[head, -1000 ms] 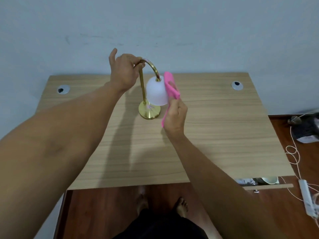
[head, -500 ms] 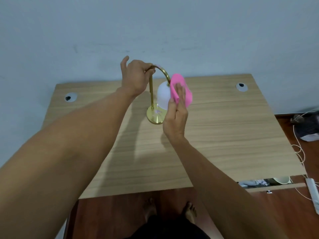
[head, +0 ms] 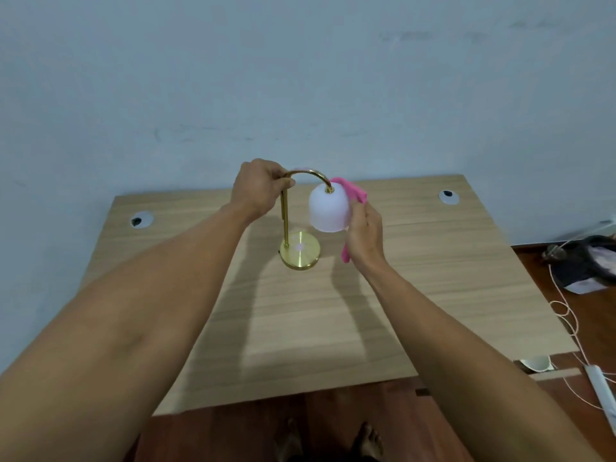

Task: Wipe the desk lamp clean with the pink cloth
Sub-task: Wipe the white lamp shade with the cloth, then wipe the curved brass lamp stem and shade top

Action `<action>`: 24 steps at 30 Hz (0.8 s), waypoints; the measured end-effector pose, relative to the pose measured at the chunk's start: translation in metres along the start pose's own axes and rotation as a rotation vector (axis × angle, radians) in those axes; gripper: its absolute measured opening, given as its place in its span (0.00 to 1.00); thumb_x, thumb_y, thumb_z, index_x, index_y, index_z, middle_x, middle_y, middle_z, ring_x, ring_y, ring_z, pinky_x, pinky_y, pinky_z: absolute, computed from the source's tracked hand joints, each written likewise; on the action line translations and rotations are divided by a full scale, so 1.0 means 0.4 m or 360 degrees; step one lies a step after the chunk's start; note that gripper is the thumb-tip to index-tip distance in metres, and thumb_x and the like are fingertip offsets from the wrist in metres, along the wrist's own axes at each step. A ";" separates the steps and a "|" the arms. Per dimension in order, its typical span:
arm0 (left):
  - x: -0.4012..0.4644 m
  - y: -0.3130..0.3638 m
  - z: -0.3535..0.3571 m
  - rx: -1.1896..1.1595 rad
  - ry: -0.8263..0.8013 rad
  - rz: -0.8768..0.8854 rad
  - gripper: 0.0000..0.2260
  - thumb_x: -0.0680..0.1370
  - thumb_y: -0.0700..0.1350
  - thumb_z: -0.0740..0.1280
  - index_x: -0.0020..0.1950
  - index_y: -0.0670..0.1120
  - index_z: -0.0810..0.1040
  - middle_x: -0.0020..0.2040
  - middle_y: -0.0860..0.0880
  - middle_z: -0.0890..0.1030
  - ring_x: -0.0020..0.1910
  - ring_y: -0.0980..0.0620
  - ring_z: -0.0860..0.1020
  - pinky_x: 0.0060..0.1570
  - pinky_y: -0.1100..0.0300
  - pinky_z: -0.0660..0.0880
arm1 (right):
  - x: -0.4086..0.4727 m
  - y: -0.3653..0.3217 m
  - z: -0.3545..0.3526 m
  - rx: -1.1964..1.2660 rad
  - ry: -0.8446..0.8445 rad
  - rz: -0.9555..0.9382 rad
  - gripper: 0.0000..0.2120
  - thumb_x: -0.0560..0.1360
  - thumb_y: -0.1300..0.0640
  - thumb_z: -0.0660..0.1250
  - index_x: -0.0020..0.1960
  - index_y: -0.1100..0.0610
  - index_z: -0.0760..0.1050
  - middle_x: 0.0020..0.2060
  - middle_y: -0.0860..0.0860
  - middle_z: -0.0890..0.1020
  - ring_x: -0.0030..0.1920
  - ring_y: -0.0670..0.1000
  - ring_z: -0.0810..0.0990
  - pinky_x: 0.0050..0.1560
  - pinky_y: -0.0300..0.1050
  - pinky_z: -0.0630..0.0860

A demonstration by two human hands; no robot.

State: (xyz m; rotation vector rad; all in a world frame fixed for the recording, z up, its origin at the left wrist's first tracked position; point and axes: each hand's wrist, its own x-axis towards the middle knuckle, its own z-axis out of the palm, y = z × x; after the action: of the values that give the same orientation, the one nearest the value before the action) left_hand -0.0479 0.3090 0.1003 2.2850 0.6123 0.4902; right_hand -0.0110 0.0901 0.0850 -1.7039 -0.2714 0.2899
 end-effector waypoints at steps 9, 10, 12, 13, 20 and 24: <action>-0.028 0.000 0.010 -0.0097 0.0031 -0.0064 0.07 0.75 0.47 0.77 0.47 0.44 0.87 0.41 0.44 0.86 0.41 0.46 0.84 0.46 0.51 0.81 | 0.040 -0.048 0.022 0.0332 0.0104 0.0163 0.21 0.79 0.47 0.54 0.56 0.46 0.85 0.56 0.59 0.83 0.28 0.62 0.80 0.20 0.39 0.68; -0.030 -0.001 0.012 -0.0104 0.0033 -0.0073 0.06 0.75 0.47 0.77 0.46 0.44 0.87 0.41 0.44 0.87 0.42 0.45 0.85 0.46 0.53 0.80 | 0.041 -0.051 0.020 0.0453 0.0219 0.0223 0.20 0.79 0.48 0.54 0.52 0.47 0.86 0.55 0.57 0.84 0.26 0.59 0.81 0.19 0.38 0.68; -0.031 -0.004 0.017 -0.0140 0.0034 -0.0097 0.06 0.75 0.47 0.77 0.46 0.45 0.86 0.41 0.45 0.87 0.43 0.45 0.85 0.43 0.58 0.78 | 0.053 -0.069 0.027 0.0584 0.0399 0.0234 0.16 0.77 0.47 0.56 0.47 0.48 0.82 0.49 0.51 0.82 0.24 0.45 0.80 0.17 0.37 0.68; -0.031 -0.005 0.018 -0.0161 0.0033 -0.0102 0.06 0.74 0.47 0.77 0.46 0.45 0.86 0.42 0.45 0.87 0.43 0.46 0.85 0.42 0.60 0.77 | 0.056 -0.084 0.038 0.0557 0.0392 0.0190 0.15 0.77 0.46 0.57 0.47 0.49 0.81 0.47 0.49 0.79 0.27 0.43 0.80 0.18 0.37 0.69; -0.028 -0.014 0.019 -0.0287 0.0012 -0.0160 0.06 0.73 0.46 0.79 0.45 0.44 0.87 0.42 0.44 0.87 0.45 0.44 0.86 0.49 0.53 0.80 | 0.042 -0.091 0.157 -0.0040 -0.0084 -0.0249 0.20 0.86 0.52 0.55 0.72 0.57 0.75 0.66 0.51 0.81 0.69 0.49 0.76 0.68 0.39 0.68; -0.031 -0.027 0.021 -0.0404 0.0026 -0.0203 0.07 0.72 0.44 0.80 0.45 0.42 0.87 0.41 0.43 0.87 0.40 0.48 0.85 0.51 0.49 0.82 | 0.046 -0.052 0.149 -0.0263 -0.0230 -0.0472 0.18 0.87 0.59 0.55 0.73 0.57 0.75 0.68 0.54 0.81 0.75 0.50 0.73 0.77 0.38 0.63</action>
State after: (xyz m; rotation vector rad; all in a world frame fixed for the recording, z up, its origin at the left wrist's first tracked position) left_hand -0.0570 0.3045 0.0847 1.9912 0.6595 0.4954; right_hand -0.0146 0.1547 0.0960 -1.7785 -0.6637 0.1738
